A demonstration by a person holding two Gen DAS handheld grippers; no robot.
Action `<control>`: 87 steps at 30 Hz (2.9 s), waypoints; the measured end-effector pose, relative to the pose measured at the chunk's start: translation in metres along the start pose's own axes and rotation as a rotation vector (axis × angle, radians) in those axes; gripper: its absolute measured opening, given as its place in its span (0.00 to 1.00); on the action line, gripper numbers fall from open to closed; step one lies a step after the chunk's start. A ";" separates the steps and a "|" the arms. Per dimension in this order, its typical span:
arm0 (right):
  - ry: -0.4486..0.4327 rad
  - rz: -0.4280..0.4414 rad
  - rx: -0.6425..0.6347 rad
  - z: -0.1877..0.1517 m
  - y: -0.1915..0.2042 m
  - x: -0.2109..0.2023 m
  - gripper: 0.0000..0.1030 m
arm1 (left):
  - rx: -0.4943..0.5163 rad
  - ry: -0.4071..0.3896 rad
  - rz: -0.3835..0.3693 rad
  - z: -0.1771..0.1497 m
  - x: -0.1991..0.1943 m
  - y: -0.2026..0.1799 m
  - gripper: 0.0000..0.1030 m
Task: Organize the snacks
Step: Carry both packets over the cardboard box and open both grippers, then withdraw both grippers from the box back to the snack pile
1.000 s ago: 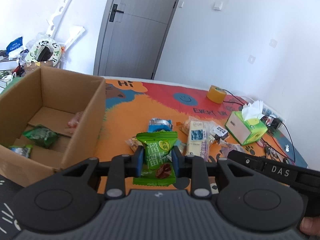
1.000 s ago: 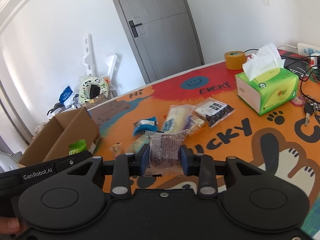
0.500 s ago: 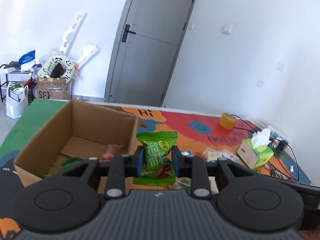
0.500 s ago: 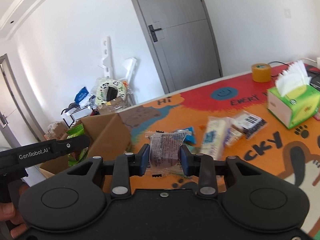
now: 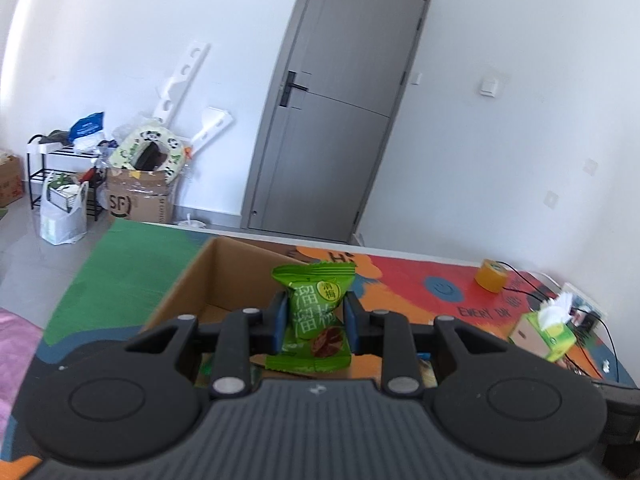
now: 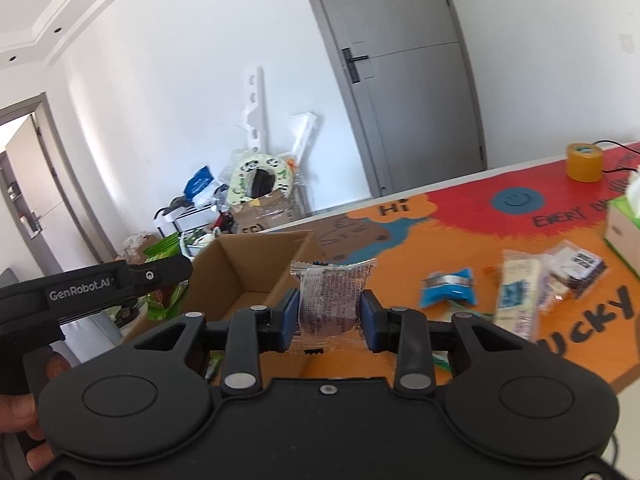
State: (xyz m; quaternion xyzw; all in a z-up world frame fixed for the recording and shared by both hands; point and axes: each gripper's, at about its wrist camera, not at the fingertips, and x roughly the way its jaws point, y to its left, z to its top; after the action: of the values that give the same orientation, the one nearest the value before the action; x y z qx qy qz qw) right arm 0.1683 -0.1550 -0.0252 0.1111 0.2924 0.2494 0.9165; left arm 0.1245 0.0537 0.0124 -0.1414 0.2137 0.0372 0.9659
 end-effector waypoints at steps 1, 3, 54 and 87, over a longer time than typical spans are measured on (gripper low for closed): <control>0.001 0.007 -0.005 0.000 0.005 0.002 0.33 | -0.004 -0.003 0.008 0.002 0.000 0.005 0.27; 0.005 0.024 -0.017 0.001 0.014 0.008 0.33 | -0.012 -0.006 0.021 0.004 0.001 0.014 0.27; -0.006 0.017 0.023 -0.002 0.015 0.000 0.71 | -0.051 0.049 0.067 -0.010 -0.007 0.018 0.79; -0.062 -0.139 0.119 -0.011 -0.090 -0.068 0.88 | 0.054 0.073 -0.084 -0.036 0.010 -0.091 0.95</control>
State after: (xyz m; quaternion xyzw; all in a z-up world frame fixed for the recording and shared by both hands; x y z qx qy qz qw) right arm 0.1492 -0.2667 -0.0331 0.1523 0.2853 0.1637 0.9320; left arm 0.1310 -0.0438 0.0005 -0.1256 0.2437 -0.0142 0.9616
